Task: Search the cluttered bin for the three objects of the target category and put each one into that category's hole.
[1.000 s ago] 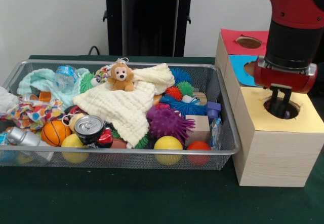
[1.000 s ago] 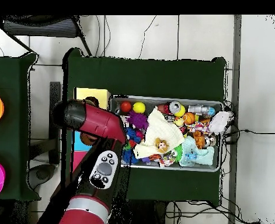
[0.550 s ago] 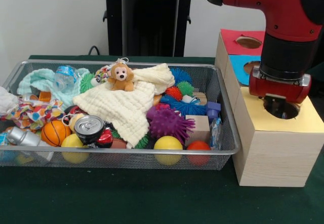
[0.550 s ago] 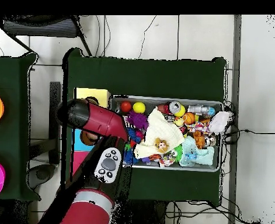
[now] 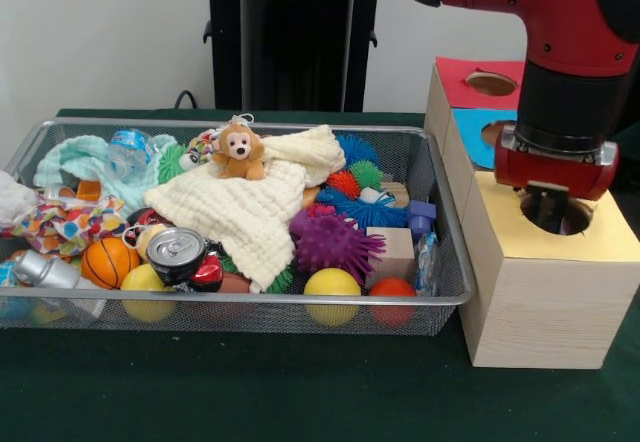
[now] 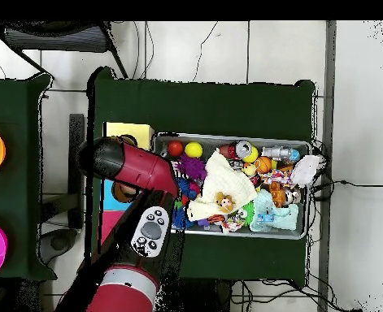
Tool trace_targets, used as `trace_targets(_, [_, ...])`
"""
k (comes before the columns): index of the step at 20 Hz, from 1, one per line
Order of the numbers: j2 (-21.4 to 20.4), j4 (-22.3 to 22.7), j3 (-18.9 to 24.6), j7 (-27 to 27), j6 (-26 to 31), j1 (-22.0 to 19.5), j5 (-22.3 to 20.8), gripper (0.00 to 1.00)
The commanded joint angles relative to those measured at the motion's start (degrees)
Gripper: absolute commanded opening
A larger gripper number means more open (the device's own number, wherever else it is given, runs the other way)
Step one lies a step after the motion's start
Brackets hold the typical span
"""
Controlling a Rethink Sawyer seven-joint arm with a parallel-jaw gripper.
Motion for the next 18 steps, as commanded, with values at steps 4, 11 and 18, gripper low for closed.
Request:
trace_targets(4, [-8.15,5.58,-0.08,13.1,12.12,0.53,-2.61,0.0])
trace_targets(11, [-12.79,4.9,-2.44,12.19,18.59,0.15,-4.05,0.0])
trace_targets(18, [-15.8,3.44,-6.7,8.05,20.49,-1.64,-9.18,0.0])
